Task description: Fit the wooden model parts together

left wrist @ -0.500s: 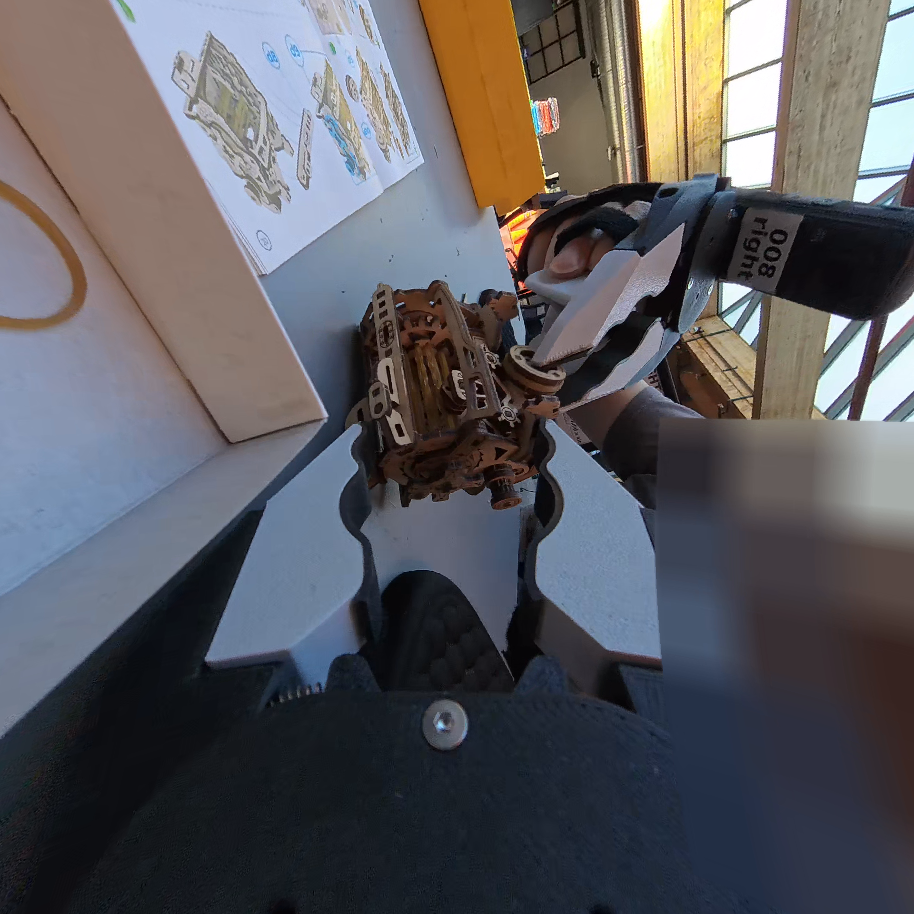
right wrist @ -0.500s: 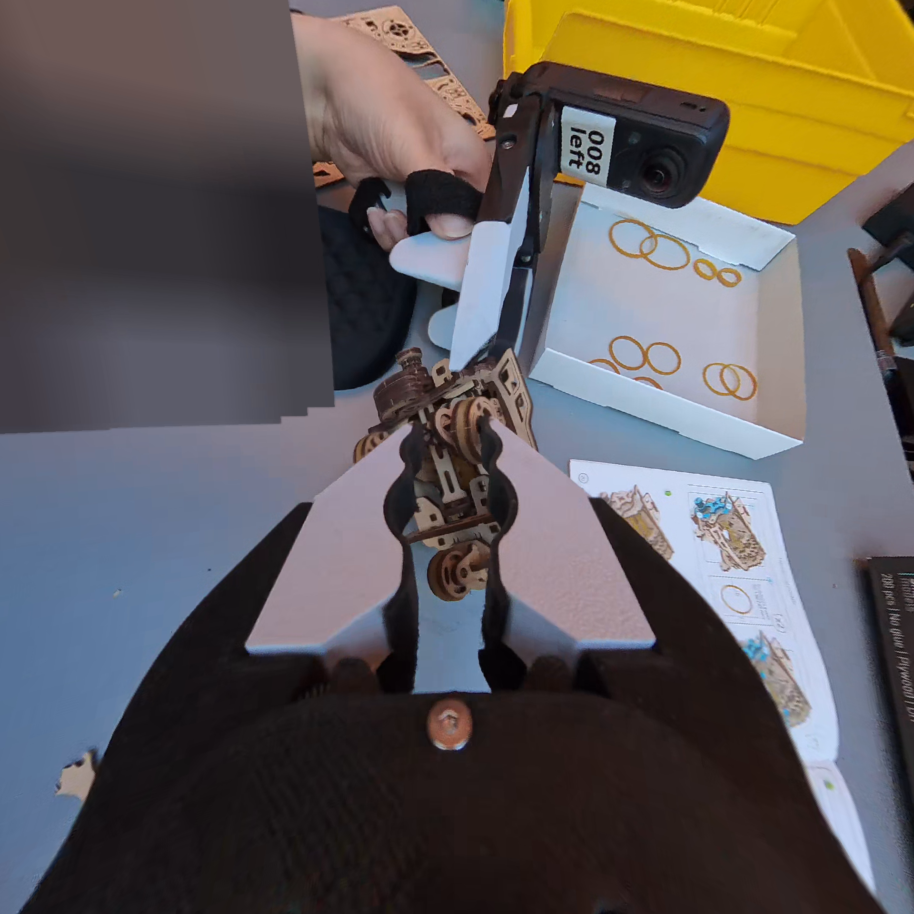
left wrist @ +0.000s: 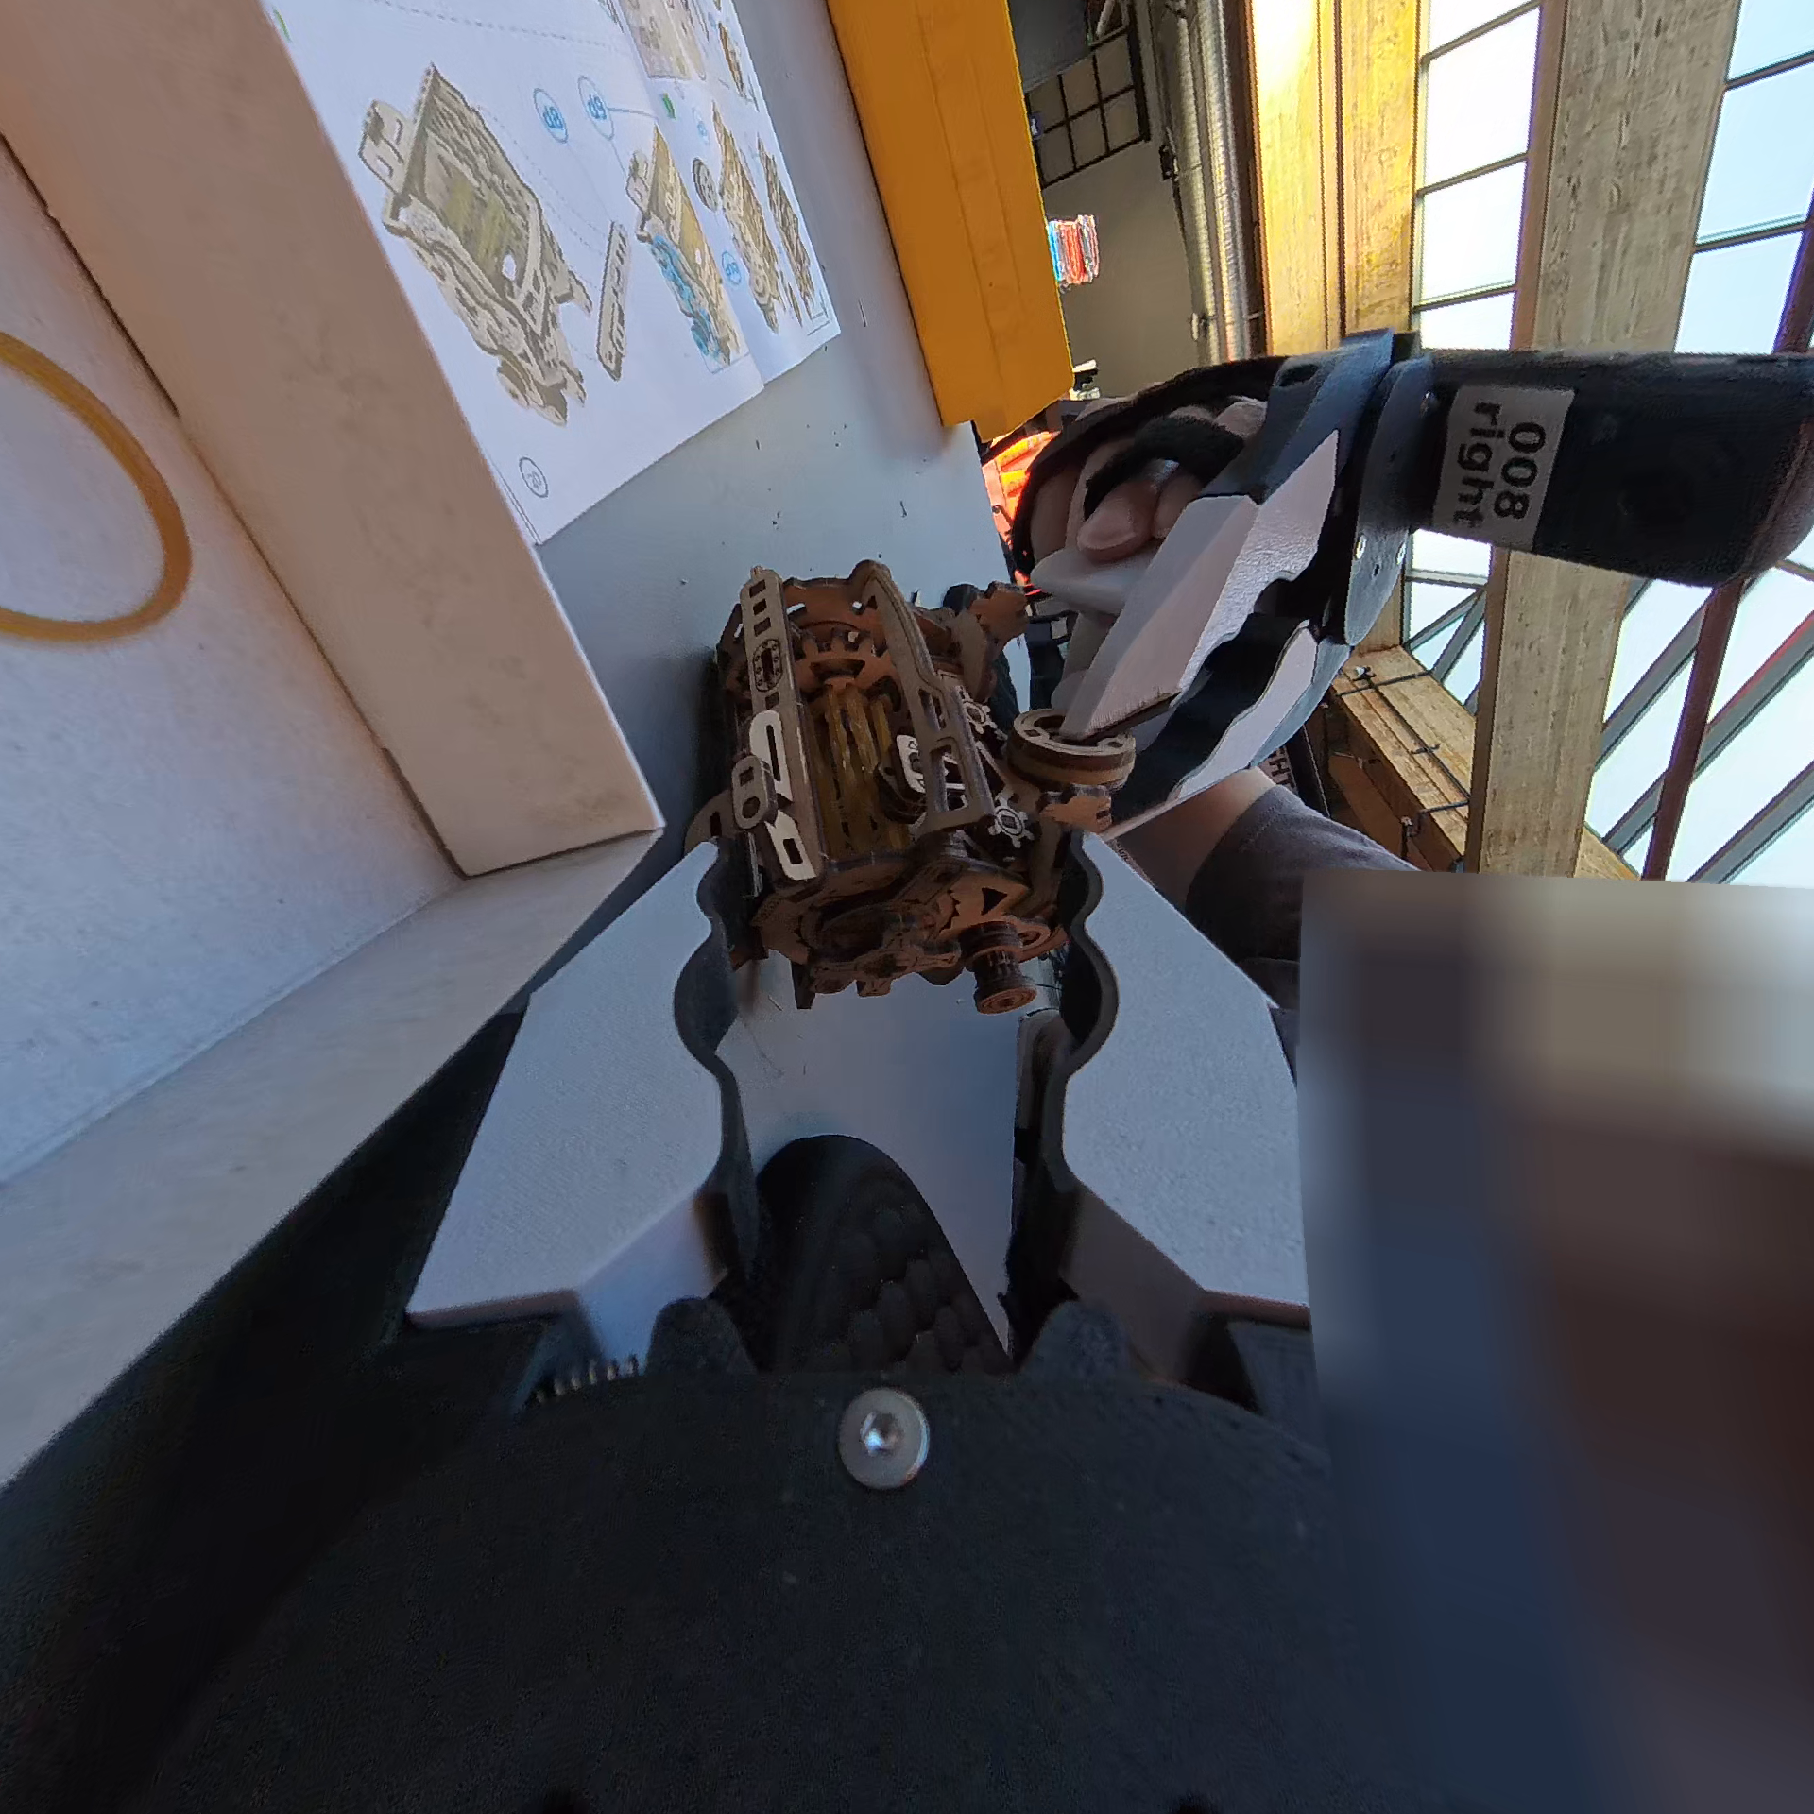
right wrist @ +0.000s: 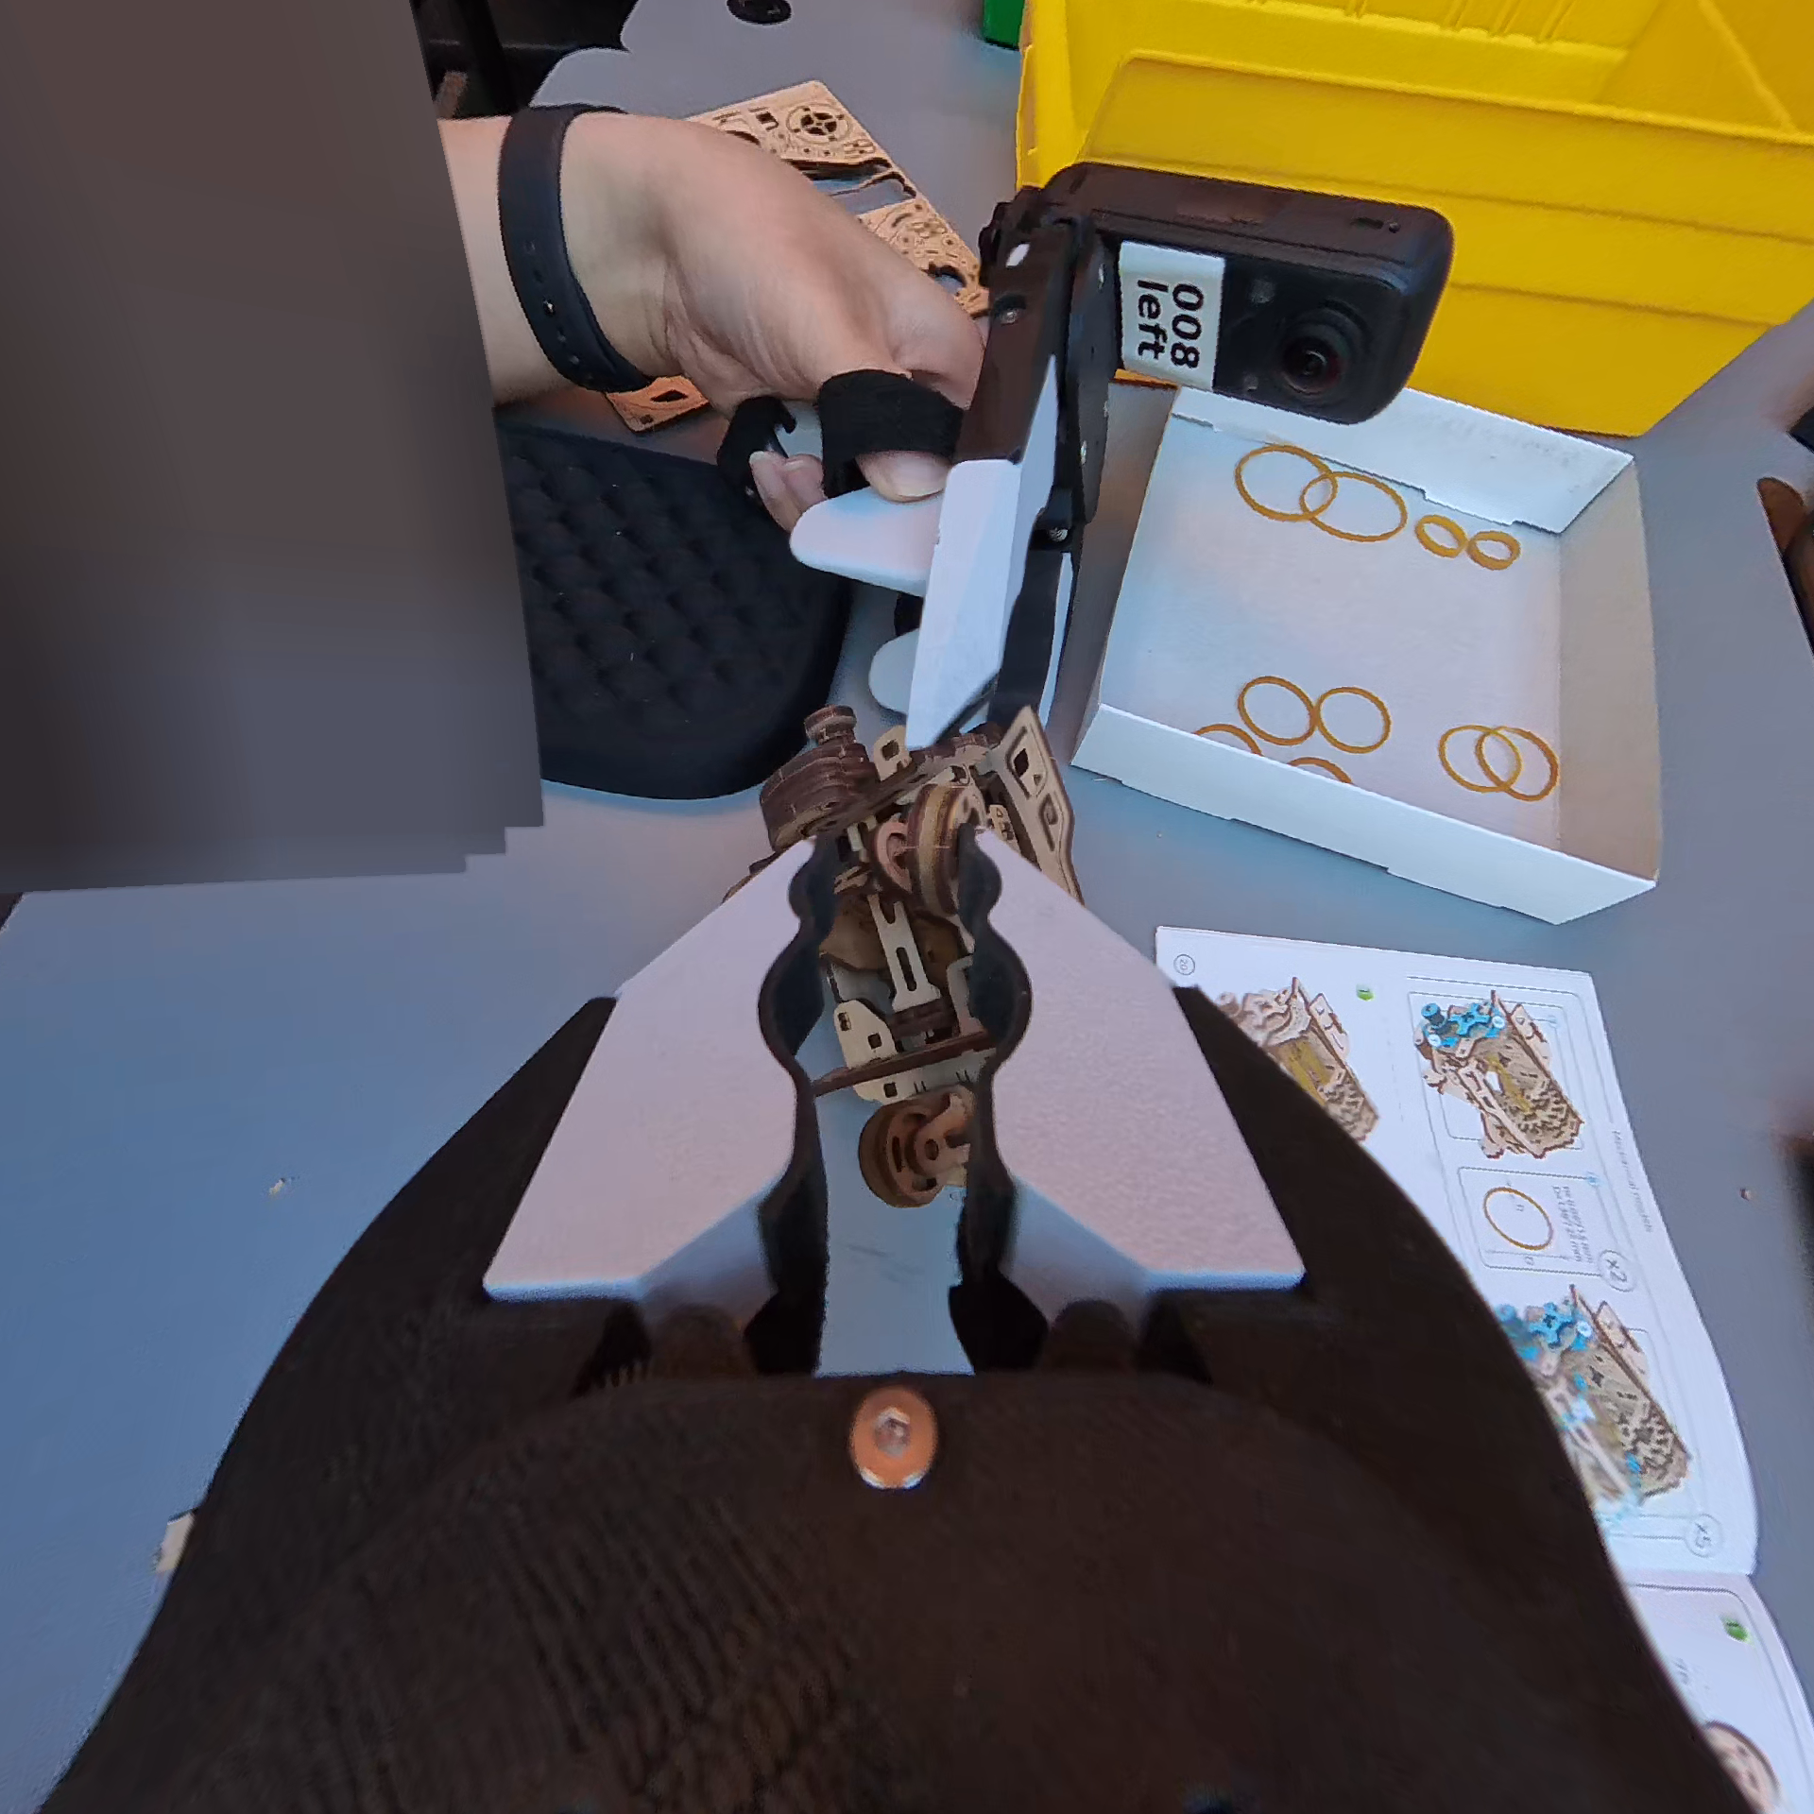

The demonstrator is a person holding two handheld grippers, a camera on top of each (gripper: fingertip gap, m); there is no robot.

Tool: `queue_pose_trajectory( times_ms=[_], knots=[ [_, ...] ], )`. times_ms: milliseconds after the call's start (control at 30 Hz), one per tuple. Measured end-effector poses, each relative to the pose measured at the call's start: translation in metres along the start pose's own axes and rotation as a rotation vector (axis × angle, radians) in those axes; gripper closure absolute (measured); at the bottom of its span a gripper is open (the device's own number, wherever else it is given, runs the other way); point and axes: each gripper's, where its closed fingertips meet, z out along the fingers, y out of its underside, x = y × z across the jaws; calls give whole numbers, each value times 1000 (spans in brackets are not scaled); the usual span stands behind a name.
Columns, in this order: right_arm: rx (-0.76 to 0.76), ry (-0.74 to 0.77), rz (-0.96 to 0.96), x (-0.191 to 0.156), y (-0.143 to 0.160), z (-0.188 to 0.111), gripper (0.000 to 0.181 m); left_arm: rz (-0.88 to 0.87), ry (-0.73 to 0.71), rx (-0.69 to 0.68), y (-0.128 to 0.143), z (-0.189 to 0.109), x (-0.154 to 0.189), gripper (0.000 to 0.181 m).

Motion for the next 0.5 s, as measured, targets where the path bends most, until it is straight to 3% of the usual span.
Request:
queue_pose_trajectory(
  times_ms=[167,333,500],
  knots=[
    [-29,64,-83,1,1,2,157,-1,1,0,0,0,0,116],
    [-29,35,-38,-3,-4,2,155,-3,2,2,0,0,0,117],
    [2,9,-8,-4,-8,2,166,6,-4,-3,0,0,0,117]
  ],
)
